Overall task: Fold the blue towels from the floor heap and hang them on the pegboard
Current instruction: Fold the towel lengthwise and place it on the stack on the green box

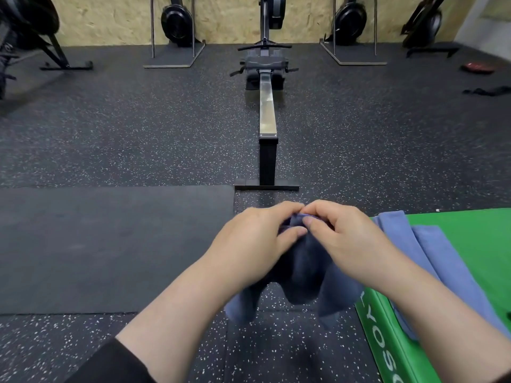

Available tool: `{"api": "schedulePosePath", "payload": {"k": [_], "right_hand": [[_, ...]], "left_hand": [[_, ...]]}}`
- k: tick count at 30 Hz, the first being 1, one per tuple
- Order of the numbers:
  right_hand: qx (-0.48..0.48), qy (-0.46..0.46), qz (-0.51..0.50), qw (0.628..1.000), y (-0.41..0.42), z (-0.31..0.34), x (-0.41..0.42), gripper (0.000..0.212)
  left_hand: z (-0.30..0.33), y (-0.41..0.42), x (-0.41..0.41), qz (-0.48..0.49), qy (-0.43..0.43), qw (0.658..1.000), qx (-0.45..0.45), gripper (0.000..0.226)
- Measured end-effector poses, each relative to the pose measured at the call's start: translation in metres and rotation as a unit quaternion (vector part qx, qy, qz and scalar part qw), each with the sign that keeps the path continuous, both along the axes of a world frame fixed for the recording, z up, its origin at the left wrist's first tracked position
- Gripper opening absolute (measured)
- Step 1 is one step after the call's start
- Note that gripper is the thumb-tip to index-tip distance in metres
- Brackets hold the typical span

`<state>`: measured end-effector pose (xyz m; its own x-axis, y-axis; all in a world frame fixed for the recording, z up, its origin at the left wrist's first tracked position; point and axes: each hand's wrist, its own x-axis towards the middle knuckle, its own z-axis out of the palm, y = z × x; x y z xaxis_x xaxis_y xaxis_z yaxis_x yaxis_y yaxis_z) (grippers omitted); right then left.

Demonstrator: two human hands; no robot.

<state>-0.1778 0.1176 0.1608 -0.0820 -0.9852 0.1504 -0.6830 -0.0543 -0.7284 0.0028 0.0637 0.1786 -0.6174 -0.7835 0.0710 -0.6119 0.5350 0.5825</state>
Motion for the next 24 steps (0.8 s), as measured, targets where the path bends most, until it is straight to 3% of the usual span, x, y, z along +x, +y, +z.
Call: {"api": "schedulePosePath", "payload": {"k": [2, 8, 12, 15, 18, 22, 24], "right_hand": [[0.001, -0.01, 0.003, 1.0, 0.001, 0.0, 0.0, 0.018], [-0.008, -0.057, -0.008, 0.998, -0.001, -0.003, -0.004, 0.007], [0.013, -0.019, -0.021, 1.0, 0.0, -0.004, -0.006, 0.018], [0.012, -0.009, -0.03, 0.999, 0.0, -0.002, -0.005, 0.015], [0.008, -0.002, -0.012, 1.0, 0.001, 0.002, -0.002, 0.01], [0.006, -0.013, 0.004, 1.0, 0.004, 0.006, 0.002, 0.01], [0.011, -0.025, 0.002, 1.0, 0.004, 0.008, 0.001, 0.009]], "left_hand": [[-0.002, -0.001, -0.003, 0.003, -0.006, 1.0, -0.005, 0.02], [-0.003, -0.01, -0.001, 0.086, 0.011, 0.996, -0.026, 0.025], [-0.002, -0.018, 0.008, 0.166, 0.017, 0.985, -0.042, 0.024], [0.001, -0.017, 0.01, 0.145, 0.008, 0.989, -0.02, 0.012], [0.005, -0.006, 0.004, 0.063, -0.014, 0.998, 0.007, 0.037], [-0.001, -0.003, -0.002, 0.028, -0.019, 0.999, 0.006, 0.01], [-0.003, -0.006, -0.001, 0.049, -0.009, 0.999, 0.0, 0.013]]}}
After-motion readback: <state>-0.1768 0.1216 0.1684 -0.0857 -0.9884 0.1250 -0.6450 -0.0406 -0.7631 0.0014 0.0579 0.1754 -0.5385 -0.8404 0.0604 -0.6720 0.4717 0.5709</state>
